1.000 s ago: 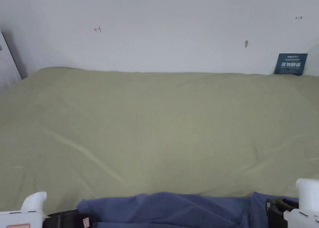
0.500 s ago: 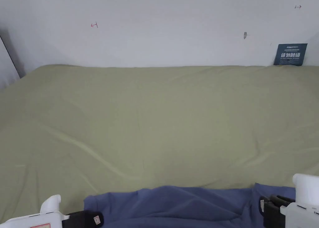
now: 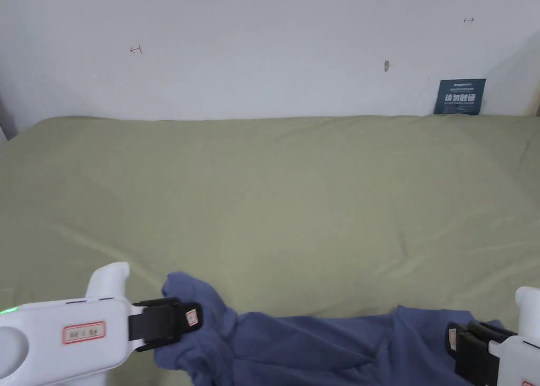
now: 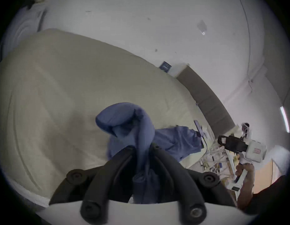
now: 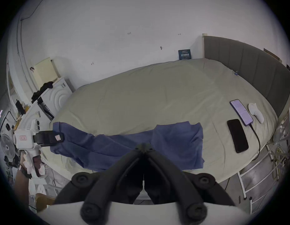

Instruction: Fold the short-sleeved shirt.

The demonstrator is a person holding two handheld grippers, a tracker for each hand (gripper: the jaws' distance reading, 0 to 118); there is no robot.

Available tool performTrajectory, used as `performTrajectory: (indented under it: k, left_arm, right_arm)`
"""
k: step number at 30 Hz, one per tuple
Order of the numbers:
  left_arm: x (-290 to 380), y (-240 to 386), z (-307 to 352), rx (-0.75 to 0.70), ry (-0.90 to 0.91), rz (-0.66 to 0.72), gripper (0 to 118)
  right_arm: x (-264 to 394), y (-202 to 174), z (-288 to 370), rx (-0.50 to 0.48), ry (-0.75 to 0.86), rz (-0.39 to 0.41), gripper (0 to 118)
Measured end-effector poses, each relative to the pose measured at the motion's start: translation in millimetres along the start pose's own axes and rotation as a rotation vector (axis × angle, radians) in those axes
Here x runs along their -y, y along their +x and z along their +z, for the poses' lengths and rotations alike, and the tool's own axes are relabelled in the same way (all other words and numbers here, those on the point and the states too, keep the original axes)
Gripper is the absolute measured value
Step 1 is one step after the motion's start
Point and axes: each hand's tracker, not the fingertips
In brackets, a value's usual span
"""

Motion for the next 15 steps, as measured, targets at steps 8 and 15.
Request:
performTrajectory:
  k: [8, 15]
  left_arm:
    - [-3.8, 79.2, -99.5, 0.120, -0.152, -0.078, 11]
    - [-0.3, 91.0, -149.8, 0.053, -0.185, 0.007, 55]
  right_arm:
    - [3.8, 26.2, 18.0, 0.038, 0.023, -0.042, 2]
    - [6.8, 46.2, 21.3, 0.076, 0.015, -0.061, 2]
